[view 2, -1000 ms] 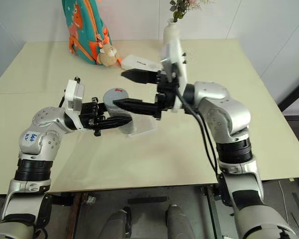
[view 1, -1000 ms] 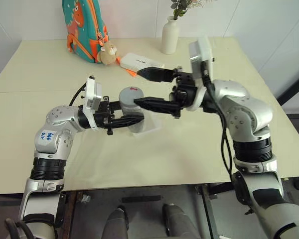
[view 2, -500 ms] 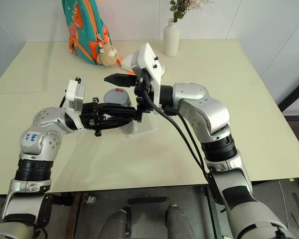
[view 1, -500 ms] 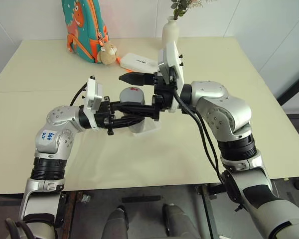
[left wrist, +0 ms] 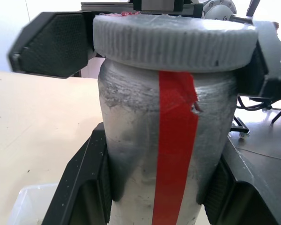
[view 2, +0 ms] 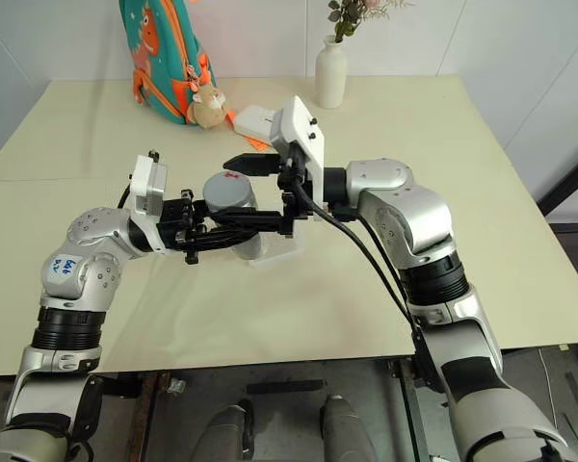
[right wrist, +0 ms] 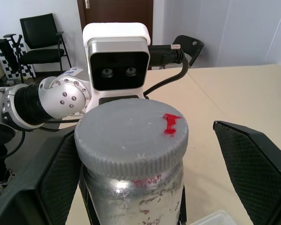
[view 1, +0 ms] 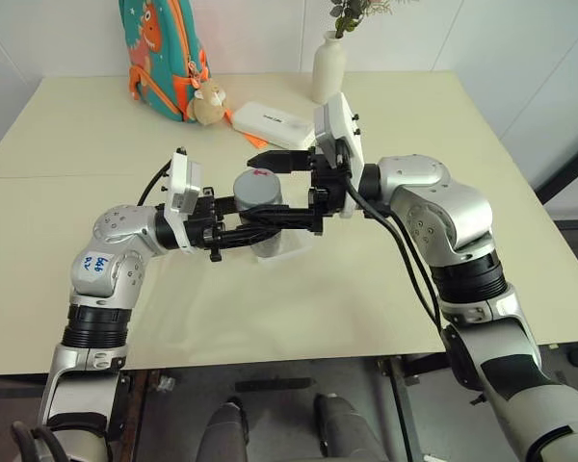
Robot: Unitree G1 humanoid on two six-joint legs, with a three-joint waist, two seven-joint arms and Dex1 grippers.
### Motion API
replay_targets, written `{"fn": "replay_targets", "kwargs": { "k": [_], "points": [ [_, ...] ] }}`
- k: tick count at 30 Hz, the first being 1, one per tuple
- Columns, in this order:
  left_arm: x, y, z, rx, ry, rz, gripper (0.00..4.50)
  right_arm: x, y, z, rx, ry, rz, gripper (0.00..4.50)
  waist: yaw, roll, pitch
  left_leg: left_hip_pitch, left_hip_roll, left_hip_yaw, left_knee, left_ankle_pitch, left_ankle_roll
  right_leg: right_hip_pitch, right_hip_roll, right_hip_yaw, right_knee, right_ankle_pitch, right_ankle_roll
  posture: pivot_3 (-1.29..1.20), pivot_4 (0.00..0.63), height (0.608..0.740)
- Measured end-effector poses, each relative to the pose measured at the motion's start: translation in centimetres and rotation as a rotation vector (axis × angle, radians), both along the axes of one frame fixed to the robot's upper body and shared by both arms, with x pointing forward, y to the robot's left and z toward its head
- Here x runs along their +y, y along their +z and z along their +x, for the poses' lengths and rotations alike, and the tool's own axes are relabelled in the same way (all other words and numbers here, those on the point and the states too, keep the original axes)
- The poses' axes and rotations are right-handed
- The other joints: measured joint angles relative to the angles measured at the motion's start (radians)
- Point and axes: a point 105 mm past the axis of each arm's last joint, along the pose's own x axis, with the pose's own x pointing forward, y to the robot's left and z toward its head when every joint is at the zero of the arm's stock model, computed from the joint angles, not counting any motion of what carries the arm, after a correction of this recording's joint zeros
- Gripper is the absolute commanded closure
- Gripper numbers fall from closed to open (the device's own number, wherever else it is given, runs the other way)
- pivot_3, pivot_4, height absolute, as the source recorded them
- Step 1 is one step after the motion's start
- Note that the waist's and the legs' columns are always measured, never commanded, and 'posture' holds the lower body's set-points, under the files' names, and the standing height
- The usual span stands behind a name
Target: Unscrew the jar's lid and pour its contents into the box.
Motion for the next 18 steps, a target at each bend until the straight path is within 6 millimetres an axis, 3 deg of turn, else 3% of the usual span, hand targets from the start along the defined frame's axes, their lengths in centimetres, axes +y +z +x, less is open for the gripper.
{"fn": "replay_targets", "kwargs": {
  "k": [18],
  "points": [
    [0.2,0.1,0.2,0.0,0.018,-0.006,2.54,-2.4,0.3,0.6,0.021,-0.017,0.014,0.02,0.002,0.0,0.0,0.0,0.0,0.0,0.0,0.0,0.0,0.0,0.0,0.0,0.0,0.0,0.0,0.0,0.15,0.74]
  ]
}}
